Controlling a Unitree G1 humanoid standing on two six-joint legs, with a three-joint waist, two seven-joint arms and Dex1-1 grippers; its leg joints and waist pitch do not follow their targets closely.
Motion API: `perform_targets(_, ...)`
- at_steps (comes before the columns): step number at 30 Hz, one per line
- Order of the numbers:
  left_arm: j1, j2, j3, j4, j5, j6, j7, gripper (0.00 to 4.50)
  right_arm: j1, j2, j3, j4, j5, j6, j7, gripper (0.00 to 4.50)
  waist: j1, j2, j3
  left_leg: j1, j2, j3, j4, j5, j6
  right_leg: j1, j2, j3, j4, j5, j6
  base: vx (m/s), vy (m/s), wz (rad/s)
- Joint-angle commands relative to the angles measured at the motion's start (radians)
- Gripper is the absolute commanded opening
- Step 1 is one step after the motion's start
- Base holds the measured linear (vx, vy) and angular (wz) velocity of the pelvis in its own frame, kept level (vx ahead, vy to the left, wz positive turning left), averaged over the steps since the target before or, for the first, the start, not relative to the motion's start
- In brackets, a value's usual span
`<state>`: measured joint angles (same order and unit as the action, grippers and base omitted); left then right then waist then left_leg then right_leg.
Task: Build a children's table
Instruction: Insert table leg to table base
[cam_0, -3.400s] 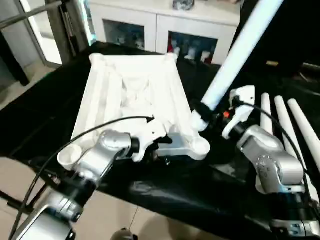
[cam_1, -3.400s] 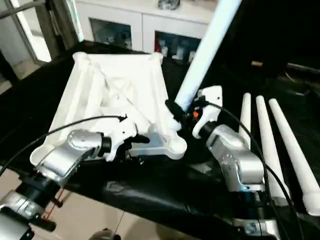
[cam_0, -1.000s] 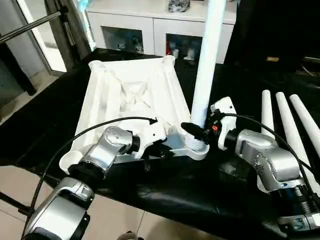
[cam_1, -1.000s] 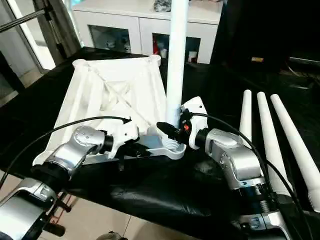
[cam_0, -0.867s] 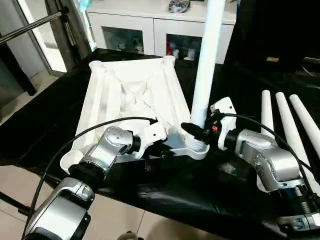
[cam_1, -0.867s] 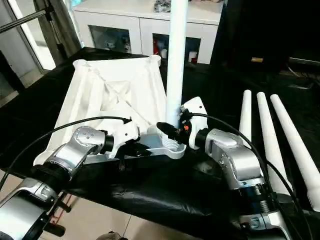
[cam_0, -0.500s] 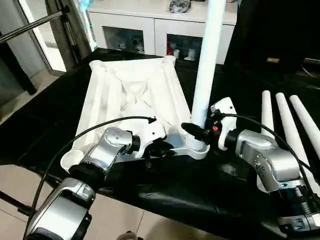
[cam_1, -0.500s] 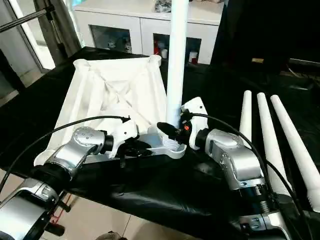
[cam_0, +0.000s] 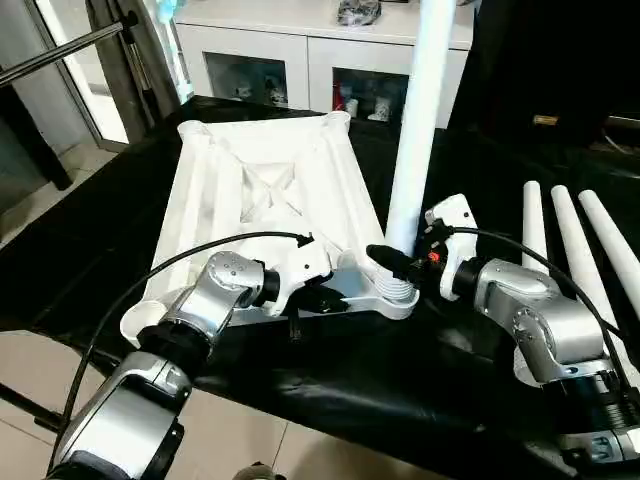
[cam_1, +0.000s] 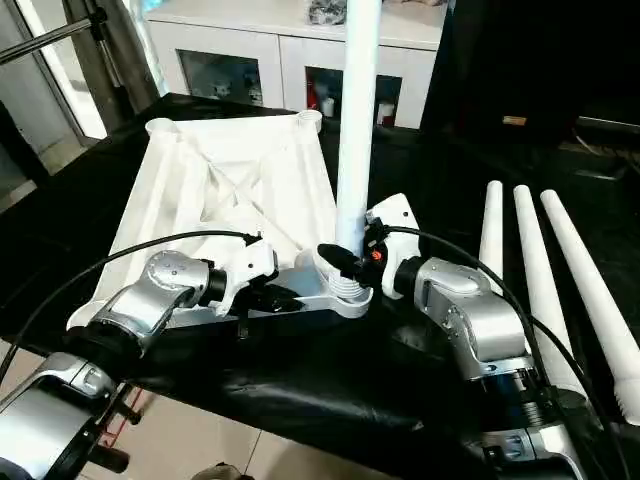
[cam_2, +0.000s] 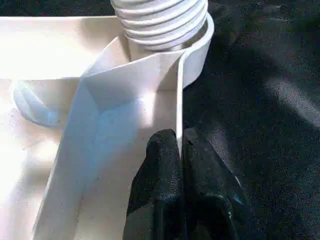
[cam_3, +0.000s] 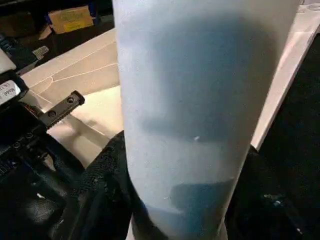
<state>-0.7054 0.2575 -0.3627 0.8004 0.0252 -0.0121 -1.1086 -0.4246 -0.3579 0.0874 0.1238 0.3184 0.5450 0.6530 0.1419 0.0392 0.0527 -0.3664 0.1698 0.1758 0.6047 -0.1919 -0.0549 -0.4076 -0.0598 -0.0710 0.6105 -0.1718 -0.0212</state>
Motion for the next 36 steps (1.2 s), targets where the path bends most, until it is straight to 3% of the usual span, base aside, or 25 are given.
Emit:
perform_targets(1, 0.009, 0.000, -0.001, 0.030, 0.012, 0.020, 0.005, 0.00, 0.006, -0.013, 0.017, 0.021, -0.021, 0.022, -0.007, 1.91, 0.002, -0.020, -0.067, 0.004, 0.054, -0.024, -0.072, -0.161, 0.032, 0.054, -0.099, 0.053, -0.091, -0.376, -0.122, 0.000, 0.000, 0.00)
perform_targets(7, 0.001, -0.001, 0.002, 0.039, 0.022, 0.016, 0.004, 0.00, 0.005, -0.023, 0.010, 0.015, -0.015, 0.041, -0.003, 1.91, 0.002, -0.019, -0.066, 0.004, 0.053, -0.025, -0.072, -0.168, 0.032, 0.053, -0.100, 0.053, -0.097, -0.409, -0.107, 0.000, 0.000, 0.00)
perform_targets(14, -0.003, -0.004, 0.004, 0.049, 0.025, 0.007, 0.009, 0.00, 0.012, -0.028, -0.002, -0.017, -0.003, 0.063, 0.010, 1.91, 0.003, -0.019, -0.067, 0.005, 0.055, -0.024, -0.072, -0.162, 0.035, 0.052, -0.100, 0.054, -0.094, -0.384, -0.115, 0.000, 0.000, 0.00)
perform_targets(24, -0.003, -0.011, 0.007, 0.042, 0.024, 0.002, 0.012, 0.00, 0.015, 0.028, -0.065, 0.060, 0.024, -0.001, -0.022, 1.91, 0.001, -0.018, -0.064, 0.006, 0.055, -0.026, -0.075, -0.184, 0.030, 0.050, -0.102, 0.052, -0.101, -0.431, -0.108, 0.000, 0.000, 0.00)
perform_targets(26, -0.001, -0.011, 0.010, 0.044, 0.026, -0.004, 0.015, 0.00, 0.053, 0.054, -0.109, 0.067, 0.055, -0.021, -0.031, 1.90, 0.002, -0.018, -0.064, 0.007, 0.055, -0.025, -0.075, -0.189, 0.032, 0.049, -0.102, 0.053, -0.102, -0.431, -0.105, 0.000, 0.000, 0.00)
perform_targets(32, -0.007, -0.012, 0.016, 0.048, 0.029, -0.007, 0.022, 0.00, 0.122, 0.086, -0.146, 0.077, 0.069, -0.063, -0.043, 1.90, 0.004, -0.017, -0.064, 0.007, 0.057, -0.025, -0.077, -0.190, 0.035, 0.048, -0.103, 0.053, -0.101, -0.411, -0.117, 0.000, 0.000, 0.00)
perform_targets(36, -0.016, -0.011, 0.021, 0.055, 0.032, -0.009, 0.028, 0.00, 0.176, 0.116, -0.177, 0.107, 0.078, -0.120, -0.060, 1.90, 0.005, -0.008, -0.062, 0.009, 0.057, -0.029, -0.082, -0.222, 0.031, 0.047, -0.105, 0.051, -0.109, -0.465, -0.104, 0.000, 0.000, 0.00)
